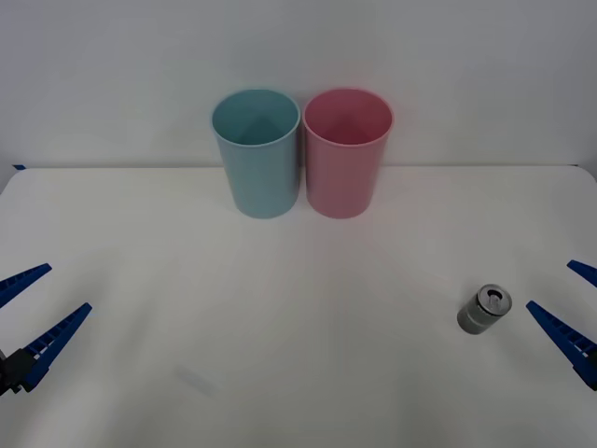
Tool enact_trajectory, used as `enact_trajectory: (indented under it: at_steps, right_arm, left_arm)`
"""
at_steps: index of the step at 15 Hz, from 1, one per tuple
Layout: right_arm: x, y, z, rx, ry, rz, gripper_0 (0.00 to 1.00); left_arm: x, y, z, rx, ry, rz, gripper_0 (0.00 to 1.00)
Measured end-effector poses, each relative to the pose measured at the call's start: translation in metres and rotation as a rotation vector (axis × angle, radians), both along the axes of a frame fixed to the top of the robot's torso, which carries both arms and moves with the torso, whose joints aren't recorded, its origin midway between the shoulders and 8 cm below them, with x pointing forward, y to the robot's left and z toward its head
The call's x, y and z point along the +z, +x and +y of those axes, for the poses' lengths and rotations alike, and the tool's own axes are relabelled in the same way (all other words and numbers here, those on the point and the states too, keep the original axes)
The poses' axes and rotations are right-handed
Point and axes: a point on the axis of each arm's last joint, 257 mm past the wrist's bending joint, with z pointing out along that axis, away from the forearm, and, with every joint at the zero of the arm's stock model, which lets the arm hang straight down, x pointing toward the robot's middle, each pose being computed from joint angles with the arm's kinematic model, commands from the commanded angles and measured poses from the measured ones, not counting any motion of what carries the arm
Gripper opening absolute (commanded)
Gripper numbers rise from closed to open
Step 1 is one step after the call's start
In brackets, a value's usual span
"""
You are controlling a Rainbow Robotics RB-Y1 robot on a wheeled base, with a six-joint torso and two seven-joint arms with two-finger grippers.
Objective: Grasp the object on the table and drop it into the matching bin: aluminum can to the light blue bin, PET bottle to the pink bin.
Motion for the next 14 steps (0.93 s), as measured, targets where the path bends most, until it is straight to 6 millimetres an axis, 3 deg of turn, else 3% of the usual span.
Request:
enact_trajectory:
  at_steps: [8,14]
  right_arm:
    - [-0.001,-0.011,-0.016,-0.019,-0.020,0.020,1.00]
    - [-0.023,-0.020,-0.038,-0.047,-0.044,0.078,1.00]
  left_arm:
    - [0.000,0.000,0.000,0.000,0.000,0.000,1.00]
    - [0.000,0.000,0.000,0.000,0.000,0.000,1.00]
